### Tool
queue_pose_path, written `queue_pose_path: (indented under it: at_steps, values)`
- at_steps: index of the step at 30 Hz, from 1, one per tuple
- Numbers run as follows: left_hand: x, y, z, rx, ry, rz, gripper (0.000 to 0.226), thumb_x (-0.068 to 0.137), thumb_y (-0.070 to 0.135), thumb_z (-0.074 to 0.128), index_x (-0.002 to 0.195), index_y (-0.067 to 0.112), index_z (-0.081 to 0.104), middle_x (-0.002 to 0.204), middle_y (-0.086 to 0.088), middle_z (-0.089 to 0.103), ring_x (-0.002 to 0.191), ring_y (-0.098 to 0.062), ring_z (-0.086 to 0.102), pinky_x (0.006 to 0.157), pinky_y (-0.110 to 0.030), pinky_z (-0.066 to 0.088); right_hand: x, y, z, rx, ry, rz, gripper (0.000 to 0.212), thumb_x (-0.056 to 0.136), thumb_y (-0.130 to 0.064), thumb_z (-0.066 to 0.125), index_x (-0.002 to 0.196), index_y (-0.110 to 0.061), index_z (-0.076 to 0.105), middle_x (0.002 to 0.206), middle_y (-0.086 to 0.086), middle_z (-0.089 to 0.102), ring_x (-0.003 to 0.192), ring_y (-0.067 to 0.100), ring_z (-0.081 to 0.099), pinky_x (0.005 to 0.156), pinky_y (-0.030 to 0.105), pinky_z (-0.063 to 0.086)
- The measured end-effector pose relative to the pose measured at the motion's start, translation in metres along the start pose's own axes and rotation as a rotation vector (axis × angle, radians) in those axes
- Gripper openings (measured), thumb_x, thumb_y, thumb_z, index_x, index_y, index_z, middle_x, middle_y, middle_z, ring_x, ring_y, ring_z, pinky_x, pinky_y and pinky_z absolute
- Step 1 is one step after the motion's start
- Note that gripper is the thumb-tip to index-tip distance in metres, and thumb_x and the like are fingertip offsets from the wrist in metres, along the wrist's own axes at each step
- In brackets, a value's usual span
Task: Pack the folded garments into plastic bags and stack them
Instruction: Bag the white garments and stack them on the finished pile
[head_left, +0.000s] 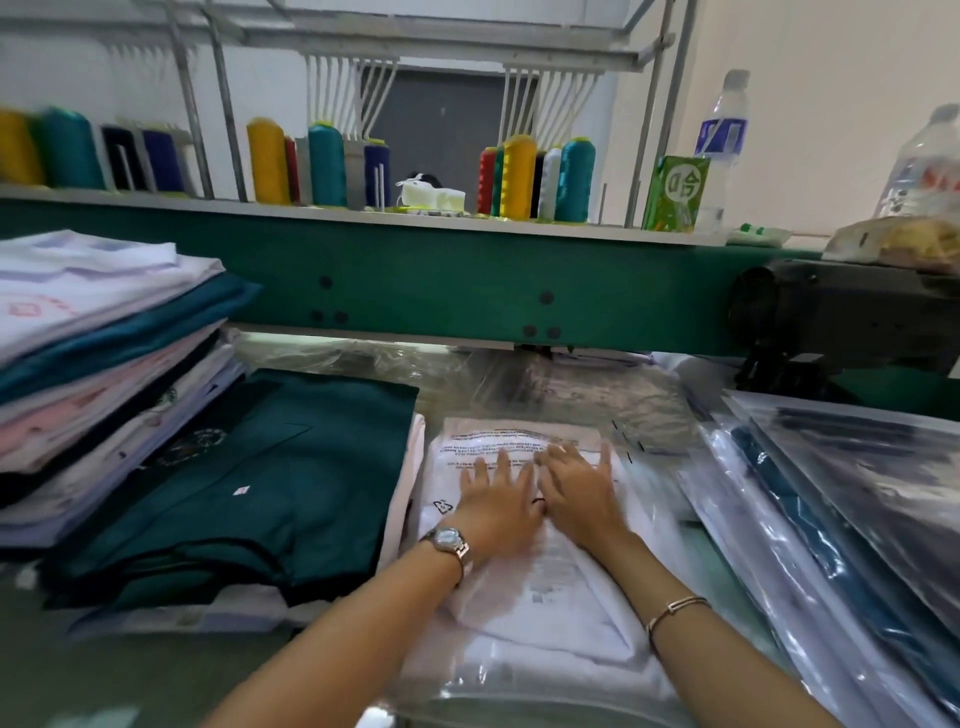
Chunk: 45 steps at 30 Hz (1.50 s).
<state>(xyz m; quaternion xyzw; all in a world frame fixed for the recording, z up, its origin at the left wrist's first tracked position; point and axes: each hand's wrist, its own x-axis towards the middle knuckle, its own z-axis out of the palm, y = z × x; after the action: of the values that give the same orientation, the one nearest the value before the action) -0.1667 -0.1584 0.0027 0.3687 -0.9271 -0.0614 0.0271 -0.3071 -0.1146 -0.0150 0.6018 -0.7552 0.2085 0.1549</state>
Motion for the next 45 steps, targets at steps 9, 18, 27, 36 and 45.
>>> queue_pose_path:
  at_steps: [9,18,27,36,45]
  values:
    - [-0.121,0.013,-0.013,0.017,-0.094,0.182,0.059,0.101,0.053,0.024,0.155,0.030,0.015,0.164,0.001,0.008,0.148,-0.035,0.011,0.116,-0.063,0.006,-0.064,-0.026,-0.033,0.203,-0.460,0.201,0.057,0.098,-0.059,0.008,0.151,-0.042,0.011,0.163,0.001,-0.003,0.149,0.027,-0.007,0.116,0.052,-0.007]
    - [-0.168,-0.010,0.009,0.035,0.074,0.191,0.051,0.102,0.056,0.019,0.152,0.045,0.017,0.164,0.003,0.008,0.151,-0.024,0.004,0.121,-0.045,0.004,-0.121,-0.032,-0.068,0.033,-0.580,0.114,0.057,0.100,-0.054,0.014,0.153,-0.037,0.005,0.162,-0.008,-0.004,0.149,0.028,-0.002,0.117,0.053,0.005]
    - [-0.175,0.014,0.011,0.069,0.266,0.225,0.045,0.103,0.029,0.029,0.147,0.026,0.038,0.155,-0.002,0.035,0.143,-0.020,0.029,0.119,-0.042,0.016,-0.156,-0.032,-0.113,0.074,-0.299,0.256,0.036,0.102,-0.025,0.031,0.118,-0.015,0.061,0.128,0.007,0.056,0.119,0.027,0.051,0.097,0.038,0.043]
    - [-0.171,0.101,0.027,0.159,0.713,0.795,0.037,0.086,0.052,0.064,0.106,0.021,0.071,0.106,0.003,0.067,0.092,-0.016,0.062,0.080,-0.030,0.047,-0.201,-0.004,-0.151,0.000,-0.044,0.574,0.032,0.085,0.003,0.046,0.111,-0.002,0.064,0.111,0.019,0.065,0.104,0.035,0.058,0.082,0.036,0.047]
    - [-0.154,0.146,0.039,0.174,0.829,0.713,0.025,0.086,0.045,0.060,0.082,0.021,0.068,0.088,0.004,0.063,0.071,-0.014,0.054,0.061,-0.027,0.040,-0.214,0.001,-0.161,-0.003,-0.139,0.568,0.025,0.088,-0.008,0.049,0.100,-0.010,0.071,0.101,0.014,0.070,0.100,0.033,0.063,0.081,0.034,0.049]
